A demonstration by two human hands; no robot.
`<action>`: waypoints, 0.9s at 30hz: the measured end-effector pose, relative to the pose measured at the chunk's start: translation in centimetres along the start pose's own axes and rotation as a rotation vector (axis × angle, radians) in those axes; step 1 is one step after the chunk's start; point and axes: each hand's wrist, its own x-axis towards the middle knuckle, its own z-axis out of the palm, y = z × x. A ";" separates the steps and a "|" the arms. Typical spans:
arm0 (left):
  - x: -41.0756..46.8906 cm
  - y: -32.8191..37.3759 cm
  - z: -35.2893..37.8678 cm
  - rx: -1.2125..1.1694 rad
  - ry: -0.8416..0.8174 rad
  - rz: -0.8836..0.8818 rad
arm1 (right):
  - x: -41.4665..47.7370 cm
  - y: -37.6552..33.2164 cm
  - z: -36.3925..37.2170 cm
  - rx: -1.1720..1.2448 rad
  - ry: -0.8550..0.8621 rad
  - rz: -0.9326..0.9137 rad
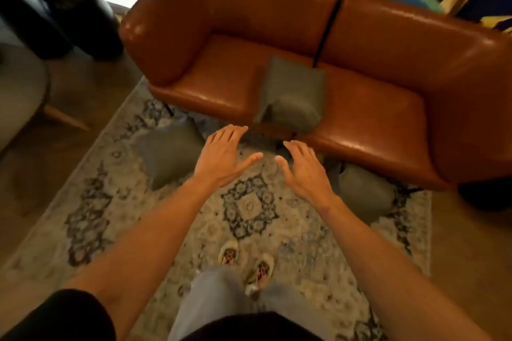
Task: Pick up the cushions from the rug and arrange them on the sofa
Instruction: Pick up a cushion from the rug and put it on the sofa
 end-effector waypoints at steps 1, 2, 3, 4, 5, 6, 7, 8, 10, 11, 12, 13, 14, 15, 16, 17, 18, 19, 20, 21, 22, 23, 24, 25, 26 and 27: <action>-0.5 -0.8 0.5 -0.015 -0.033 -0.034 | 0.6 -0.1 1.0 -0.006 -0.030 -0.009; -0.9 -1.8 1.0 -0.018 -0.027 -0.069 | 1.2 -0.3 1.9 -0.025 -0.054 -0.015; -1.6 -2.9 1.9 -0.016 -0.036 -0.106 | 1.6 -0.5 3.0 -0.040 -0.088 -0.018; -2.2 -4.1 2.7 -0.012 -0.034 -0.142 | 2.2 -0.6 4.1 -0.058 -0.126 -0.024; -2.6 -5.2 3.5 -0.010 -0.046 -0.169 | 2.7 -0.8 5.3 -0.067 -0.152 -0.030; -2.8 -6.2 4.2 -0.006 -0.056 -0.187 | 3.3 -1.0 6.5 -0.074 -0.173 -0.045; -2.8 -7.3 4.8 -0.013 -0.059 -0.212 | 4.1 -1.3 7.7 -0.079 -0.193 -0.053; -2.7 -8.5 5.4 -0.023 -0.053 -0.226 | 5.0 -1.5 8.8 -0.073 -0.210 -0.055; -2.1 -10.9 6.7 -0.032 -0.047 -0.256 | 7.2 -1.9 11.1 -0.079 -0.234 -0.059; -1.6 -12.3 7.4 -0.038 -0.042 -0.270 | 8.5 -2.1 12.3 -0.079 -0.242 -0.064; -1.0 -13.7 8.0 -0.043 -0.038 -0.279 | 9.9 -2.4 13.5 -0.073 -0.249 -0.073; -0.5 -15.1 8.7 -0.047 -0.038 -0.289 | 11.1 -2.6 14.6 -0.069 -0.257 -0.076; 0.2 -16.6 9.3 -0.047 -0.038 -0.304 | 12.6 -2.9 15.7 -0.071 -0.261 -0.076; 1.1 -18.2 10.0 -0.048 -0.043 -0.322 | 14.2 -3.1 16.8 -0.078 -0.267 -0.075; 2.1 -19.7 10.5 -0.056 -0.051 -0.341 | 15.8 -3.4 17.8 -0.078 -0.274 -0.071; 3.2 -21.5 11.2 -0.066 -0.065 -0.355 | 17.5 -3.7 18.8 -0.078 -0.278 -0.070; 4.4 -23.3 11.8 -0.075 -0.078 -0.367 | 19.3 -4.0 19.8 -0.074 -0.283 -0.067; 5.7 -25.1 12.5 -0.083 -0.089 -0.379 | 21.2 -4.3 21.0 -0.069 -0.285 -0.066; 7.0 -26.9 13.2 -0.094 -0.093 -0.391 | 23.2 -4.5 22.1 -0.062 -0.286 -0.065; 8.3 -28.8 13.9 -0.107 -0.086 -0.404 | 25.2 -4.8 23.4 -0.061 -0.291 -0.070; 9.5 -30.6 14.8 -0.117 -0.073 -0.422 | 27.2 -5.0 24.8 -0.062 -0.300 -0.077; 10.5 -32.3 15.7 -0.129 -0.058 -0.441 | 29.1 -5.2 26.2 -0.057 -0.301 -0.080; 11.4 -34.1 16.8 -0.144 -0.047 -0.463 | 31.0 -5.3 27.7 -0.048 -0.294 -0.075; 12.1 -35.9 18.2 -0.163 -0.033 -0.488 | 32.8 -5.3 29.4 -0.037 -0.284 -0.070; 12.7 -37.8 19.7 -0.180 -0.020 -0.520 | 34.6 -5.3 31.2 -0.028 -0.282 -0.065; 13.2 -39.8 21.4 -0.198 -0.010 -0.555 | 36.3 -5.0 33.2 -0.020 -0.286 -0.061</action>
